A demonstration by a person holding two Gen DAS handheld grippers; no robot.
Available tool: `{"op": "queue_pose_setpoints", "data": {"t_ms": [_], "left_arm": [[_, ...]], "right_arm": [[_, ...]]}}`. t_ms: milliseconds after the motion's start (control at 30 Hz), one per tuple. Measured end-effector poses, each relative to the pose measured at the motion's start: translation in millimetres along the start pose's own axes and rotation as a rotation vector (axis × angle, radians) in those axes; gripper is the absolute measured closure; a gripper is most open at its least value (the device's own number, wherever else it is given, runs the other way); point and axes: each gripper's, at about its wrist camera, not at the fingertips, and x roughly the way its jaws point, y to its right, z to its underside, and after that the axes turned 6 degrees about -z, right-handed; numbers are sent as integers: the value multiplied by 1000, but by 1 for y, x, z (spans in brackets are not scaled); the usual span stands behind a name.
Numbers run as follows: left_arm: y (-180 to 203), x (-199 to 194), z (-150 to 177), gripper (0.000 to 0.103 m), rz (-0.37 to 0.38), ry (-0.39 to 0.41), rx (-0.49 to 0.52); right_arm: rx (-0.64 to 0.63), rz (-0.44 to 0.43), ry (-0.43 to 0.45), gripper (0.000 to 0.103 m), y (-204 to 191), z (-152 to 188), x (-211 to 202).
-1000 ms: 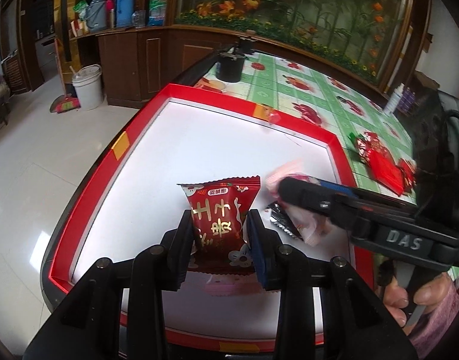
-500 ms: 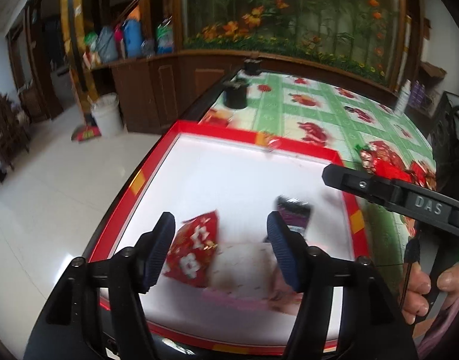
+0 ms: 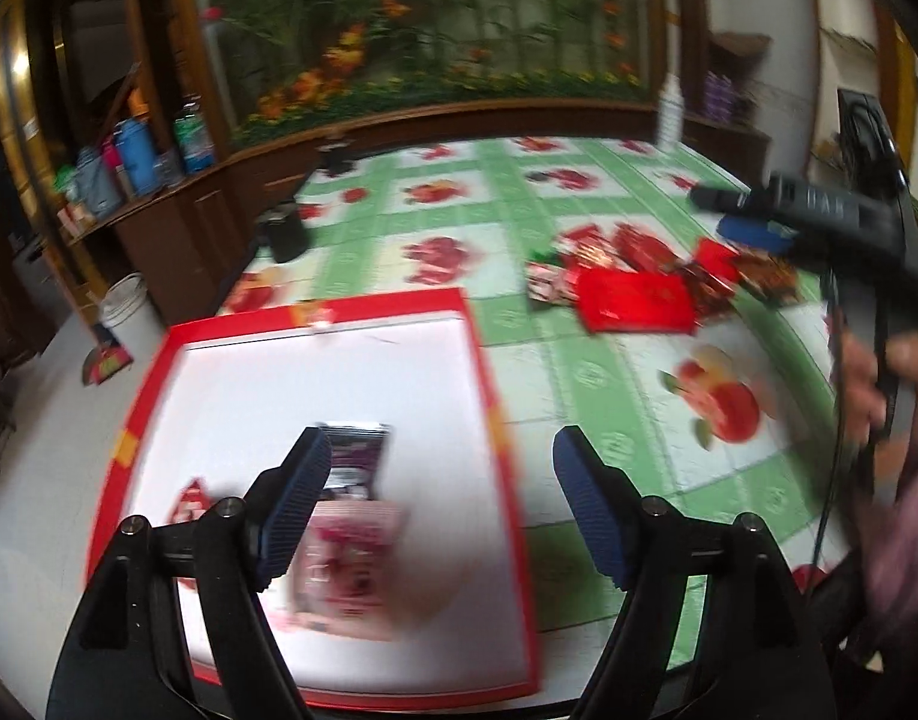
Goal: Organize snacks
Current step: 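Carry both packets over the tray and open both grippers, then grasp the brown jerky bag with the right gripper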
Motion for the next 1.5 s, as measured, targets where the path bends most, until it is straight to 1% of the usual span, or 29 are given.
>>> {"op": "queue_pose_setpoints", "data": {"t_ms": [33, 133, 233, 300, 367, 467, 533, 600, 667, 733, 767, 833, 1067, 1133, 1233, 1300, 1333, 1400, 1500], "left_arm": [[8, 1, -1, 26, 7, -7, 16], [26, 7, -7, 26, 29, -25, 64], [46, 11, -18, 26, 46, -25, 131], [58, 15, -29, 26, 50, -8, 180], [69, 21, -46, 26, 62, 35, 236], [83, 33, -66, 26, 78, 77, 302], [93, 45, -75, 27, 113, 83, 354], [104, 57, -81, 27, 130, 85, 416], [115, 67, -86, 27, 134, 106, 493], [125, 73, -89, 27, 141, 125, 567], [128, 75, -90, 27, 151, 131, 595], [136, 79, -93, 27, 182, 139, 657], [153, 93, -98, 27, 300, 123, 783], [159, 97, -95, 27, 307, 118, 838], [165, 106, -94, 27, 313, 95, 891], [166, 114, -93, 27, 318, 67, 902], [166, 117, -93, 27, 334, 59, 902], [166, 117, -92, 26, 359, 66, 905], [167, 121, -87, 19, 389, 33, 924]], "right_arm": [[18, 42, 27, 40, 18, -6, -13], [40, 138, 67, 40, 55, -17, -39], [52, 210, 62, 40, 84, -24, -51], [56, 236, 42, 39, 96, -25, -53], [47, 263, 10, 39, 102, -26, -51], [39, 307, -44, 39, 108, -24, -39], [31, 348, -77, 39, 112, -23, -32], [25, 379, -103, 40, 117, -18, -26], [15, 397, -126, 42, 118, -14, -21], [-2, 417, -140, 51, 118, -12, -18], [-15, 450, -170, 63, 119, -10, -13], [-7, 452, -186, 63, 122, -8, -10], [16, 438, -185, 62, 126, -8, -11], [26, 435, -186, 61, 127, -9, -11], [34, 433, -188, 60, 128, -10, -10], [31, 435, -189, 59, 128, -10, -10], [30, 436, -189, 59, 127, -10, -9], [27, 439, -188, 58, 127, -9, -9], [23, 441, -189, 57, 127, -10, -8]]}}
